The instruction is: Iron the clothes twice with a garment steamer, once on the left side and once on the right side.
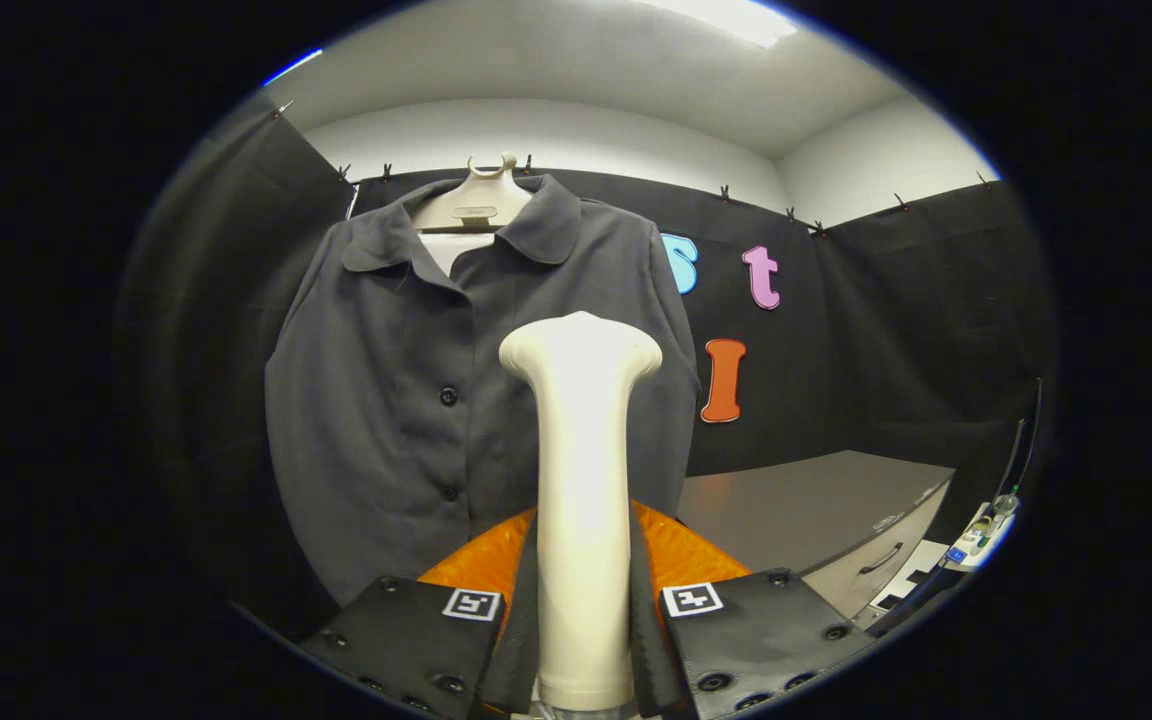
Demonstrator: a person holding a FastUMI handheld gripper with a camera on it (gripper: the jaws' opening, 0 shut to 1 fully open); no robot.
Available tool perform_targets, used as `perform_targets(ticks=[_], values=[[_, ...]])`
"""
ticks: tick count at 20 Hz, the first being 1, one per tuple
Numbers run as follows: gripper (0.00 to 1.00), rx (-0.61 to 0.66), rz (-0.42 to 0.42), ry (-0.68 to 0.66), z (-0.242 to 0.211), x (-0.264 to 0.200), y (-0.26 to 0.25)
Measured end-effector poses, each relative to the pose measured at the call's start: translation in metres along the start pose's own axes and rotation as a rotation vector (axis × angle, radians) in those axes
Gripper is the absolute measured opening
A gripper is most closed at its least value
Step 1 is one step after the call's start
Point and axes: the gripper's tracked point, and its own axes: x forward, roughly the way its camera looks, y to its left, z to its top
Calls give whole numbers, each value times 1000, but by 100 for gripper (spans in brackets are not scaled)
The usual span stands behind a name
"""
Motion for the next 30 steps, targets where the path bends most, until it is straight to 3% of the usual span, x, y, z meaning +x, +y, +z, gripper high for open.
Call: perform_targets(ticks=[30], values=[[45, 15, 8, 269, -185, -53, 4]])
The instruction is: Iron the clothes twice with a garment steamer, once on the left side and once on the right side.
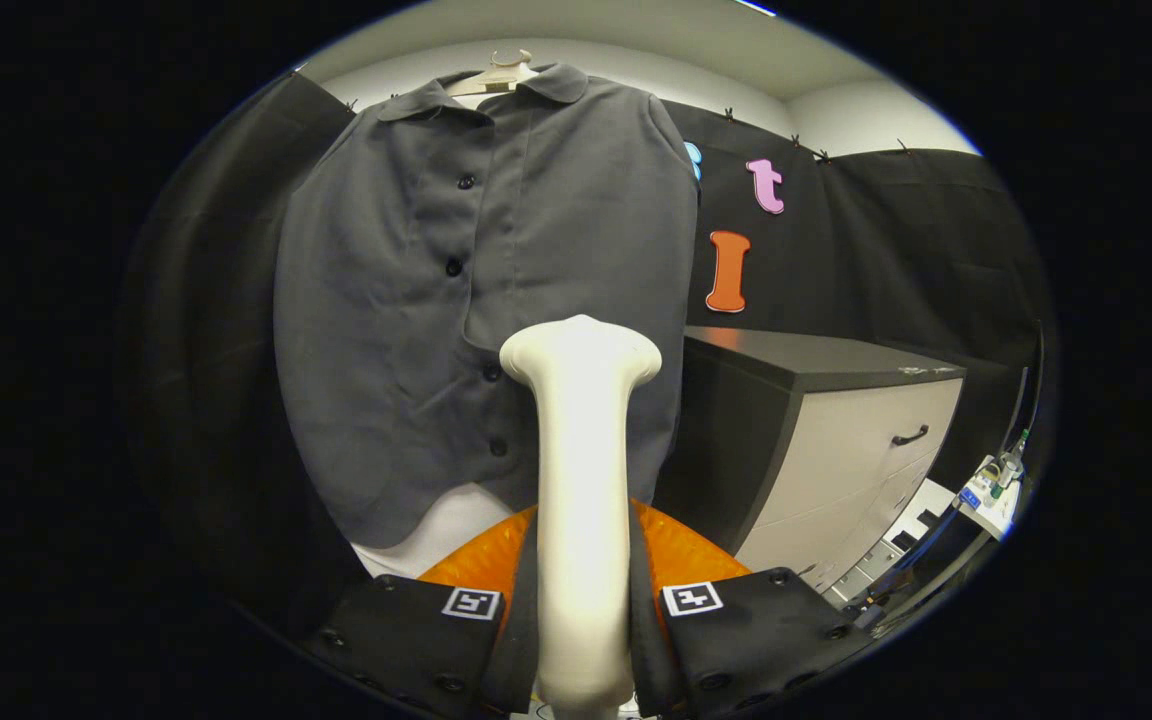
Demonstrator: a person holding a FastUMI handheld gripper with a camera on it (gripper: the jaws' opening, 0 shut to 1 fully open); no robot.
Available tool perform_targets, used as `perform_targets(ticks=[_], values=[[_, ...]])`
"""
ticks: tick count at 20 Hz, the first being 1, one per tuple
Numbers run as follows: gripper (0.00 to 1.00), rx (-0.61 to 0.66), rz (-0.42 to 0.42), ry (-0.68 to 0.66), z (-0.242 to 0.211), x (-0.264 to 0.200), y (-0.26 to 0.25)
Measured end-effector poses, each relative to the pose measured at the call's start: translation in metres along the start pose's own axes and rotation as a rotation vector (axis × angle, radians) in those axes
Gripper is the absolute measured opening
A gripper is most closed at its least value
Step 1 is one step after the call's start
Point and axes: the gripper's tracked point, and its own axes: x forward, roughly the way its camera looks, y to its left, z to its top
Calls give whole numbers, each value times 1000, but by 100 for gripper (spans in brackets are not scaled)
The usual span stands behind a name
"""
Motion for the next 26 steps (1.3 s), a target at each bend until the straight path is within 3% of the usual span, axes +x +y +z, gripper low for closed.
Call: perform_targets(ticks=[7, 10, 18, 26], values=[[45, 6, 12, 87, -52, -8, 7], [45, 13, 5, 70, -50, -19, 10], [45, -8, 83, -110, 26, -89, 40], [45, 20, 184, -330, 152, -99, 90]])
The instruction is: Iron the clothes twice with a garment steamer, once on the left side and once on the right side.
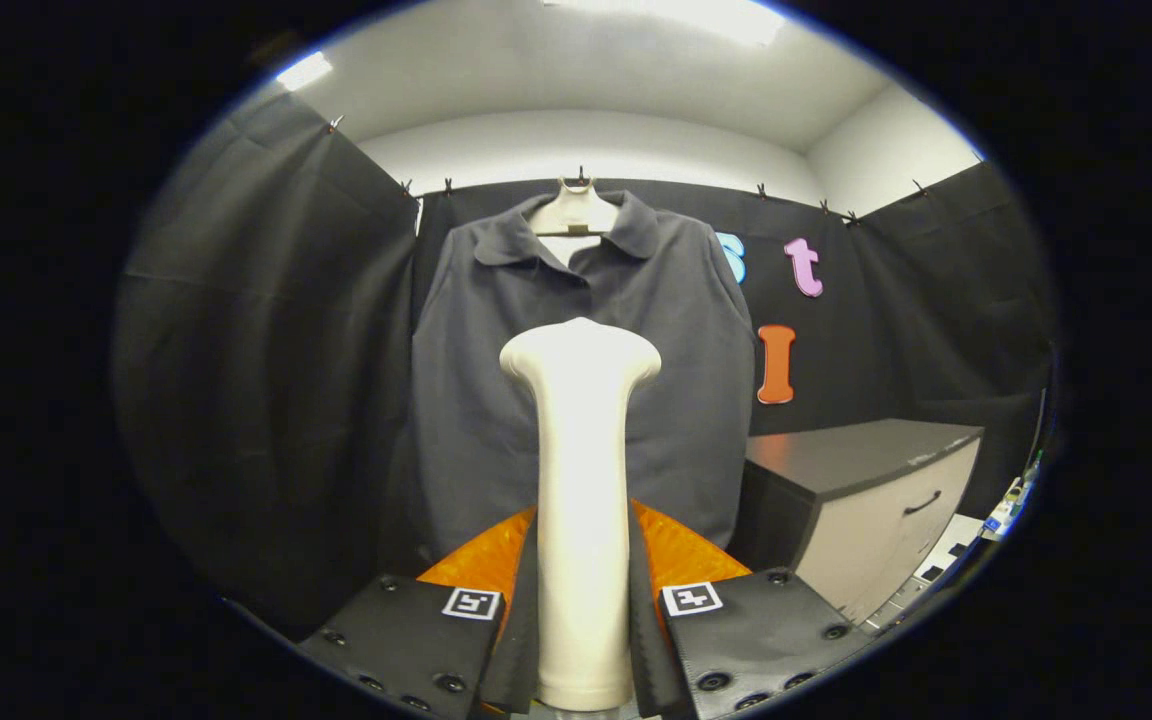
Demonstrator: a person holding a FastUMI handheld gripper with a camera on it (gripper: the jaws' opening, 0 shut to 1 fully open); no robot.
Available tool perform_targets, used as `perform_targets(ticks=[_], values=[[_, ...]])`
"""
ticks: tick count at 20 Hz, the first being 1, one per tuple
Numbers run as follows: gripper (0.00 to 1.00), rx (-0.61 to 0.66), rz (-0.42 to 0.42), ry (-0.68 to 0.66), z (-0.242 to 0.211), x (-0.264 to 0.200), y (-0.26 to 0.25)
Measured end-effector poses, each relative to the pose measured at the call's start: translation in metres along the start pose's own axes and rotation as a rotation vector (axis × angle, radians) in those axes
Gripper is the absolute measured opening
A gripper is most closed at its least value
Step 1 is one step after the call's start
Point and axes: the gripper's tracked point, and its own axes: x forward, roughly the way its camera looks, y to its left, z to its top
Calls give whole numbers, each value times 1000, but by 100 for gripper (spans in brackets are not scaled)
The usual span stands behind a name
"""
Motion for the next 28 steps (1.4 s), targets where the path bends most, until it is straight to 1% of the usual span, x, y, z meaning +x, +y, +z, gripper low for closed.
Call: perform_targets(ticks=[3, 6, 9, 14, 18, 25, 28], values=[[45, -19, -2, 7, 17, 29, 14], [45, 36, 46, 9, 29, 58, 36], [45, 24, 49, 2, 37, 83, 44], [45, 33, 52, -3, 49, 110, 53], [45, 9, 73, 6, 43, 108, 58], [45, -38, 56, 44, 13, 108, 59], [45, -32, 47, 69, -3, 103, 57]])
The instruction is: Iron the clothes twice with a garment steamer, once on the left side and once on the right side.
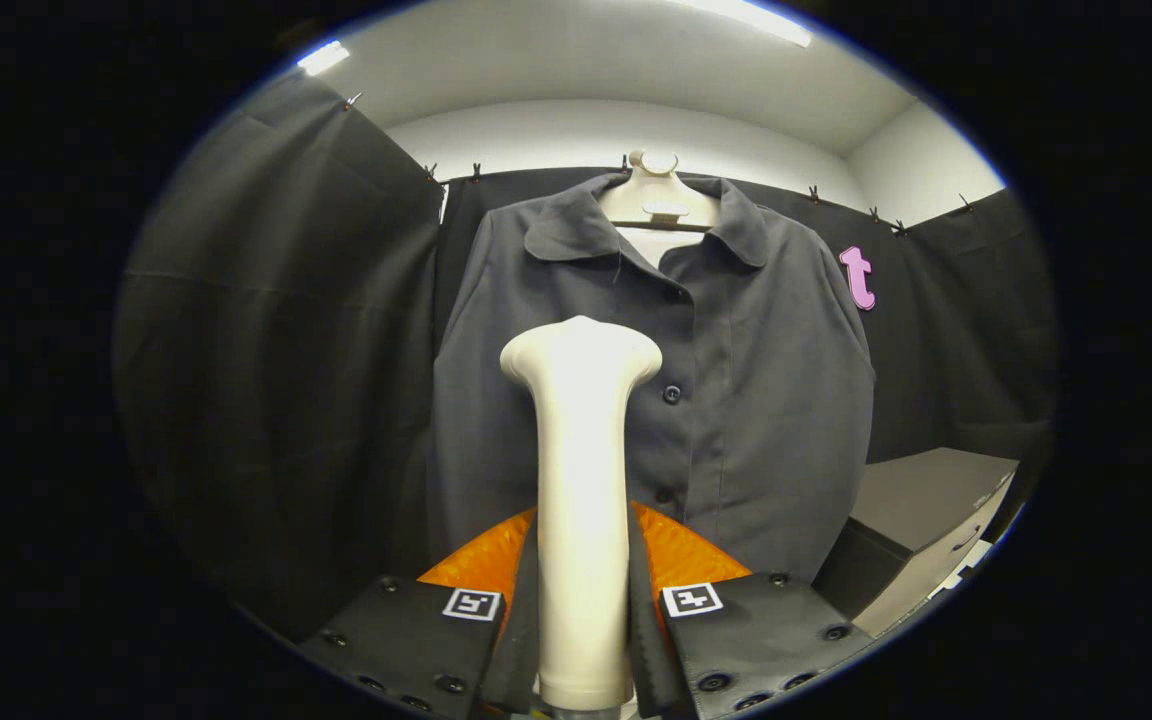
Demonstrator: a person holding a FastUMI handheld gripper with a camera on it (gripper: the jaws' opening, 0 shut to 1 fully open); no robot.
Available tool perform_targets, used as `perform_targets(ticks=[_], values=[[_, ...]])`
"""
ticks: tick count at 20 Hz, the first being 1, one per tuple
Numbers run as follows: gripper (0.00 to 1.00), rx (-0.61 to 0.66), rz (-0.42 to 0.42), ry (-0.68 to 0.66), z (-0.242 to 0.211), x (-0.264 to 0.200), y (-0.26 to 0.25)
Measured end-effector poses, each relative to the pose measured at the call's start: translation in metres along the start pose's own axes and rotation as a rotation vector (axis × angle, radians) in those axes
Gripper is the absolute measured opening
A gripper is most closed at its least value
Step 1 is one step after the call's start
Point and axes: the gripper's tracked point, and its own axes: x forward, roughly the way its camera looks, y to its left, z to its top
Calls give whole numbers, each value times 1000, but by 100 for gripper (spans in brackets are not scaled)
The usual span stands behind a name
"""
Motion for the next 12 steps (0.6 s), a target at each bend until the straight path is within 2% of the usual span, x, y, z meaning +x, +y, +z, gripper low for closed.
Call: perform_targets(ticks=[12], values=[[45, 9, -6, 91, -66, -25, 1]])
